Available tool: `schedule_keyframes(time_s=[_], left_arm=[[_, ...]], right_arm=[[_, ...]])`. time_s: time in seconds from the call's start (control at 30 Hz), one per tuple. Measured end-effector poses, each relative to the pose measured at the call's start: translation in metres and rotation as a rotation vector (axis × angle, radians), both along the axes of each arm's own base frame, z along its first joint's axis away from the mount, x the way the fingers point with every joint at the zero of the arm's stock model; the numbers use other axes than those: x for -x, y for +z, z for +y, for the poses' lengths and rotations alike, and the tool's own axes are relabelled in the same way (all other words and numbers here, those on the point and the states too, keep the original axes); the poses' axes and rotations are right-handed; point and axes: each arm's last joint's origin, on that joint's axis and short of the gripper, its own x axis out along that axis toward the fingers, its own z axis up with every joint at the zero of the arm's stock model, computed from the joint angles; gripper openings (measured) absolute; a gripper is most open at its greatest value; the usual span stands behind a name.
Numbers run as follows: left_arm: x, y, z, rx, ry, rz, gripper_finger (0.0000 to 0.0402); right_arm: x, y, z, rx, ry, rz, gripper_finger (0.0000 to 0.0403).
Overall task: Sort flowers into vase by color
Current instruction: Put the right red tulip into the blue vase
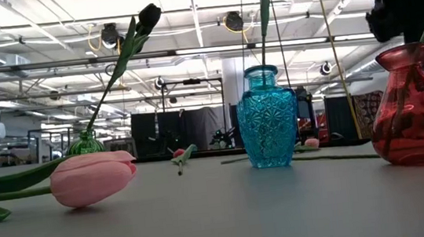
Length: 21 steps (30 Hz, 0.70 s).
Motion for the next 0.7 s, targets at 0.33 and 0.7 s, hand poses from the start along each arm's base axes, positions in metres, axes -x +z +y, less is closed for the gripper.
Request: schedule_keyframes(time_s=[0.33, 0.7], left_arm=[[0.001, -0.003, 0.000, -0.004, 0.000, 0.030, 0.0091], [0.001, -0.003, 0.000, -0.004, 0.000, 0.029, 0.0091]], right_arm=[[-0.010, -0.029, 0.003, -0.091, -0.006, 0.055, 0.0260], [-0.035, -0.048, 0.007, -0.134, -0.037, 0.128, 0.0260]])
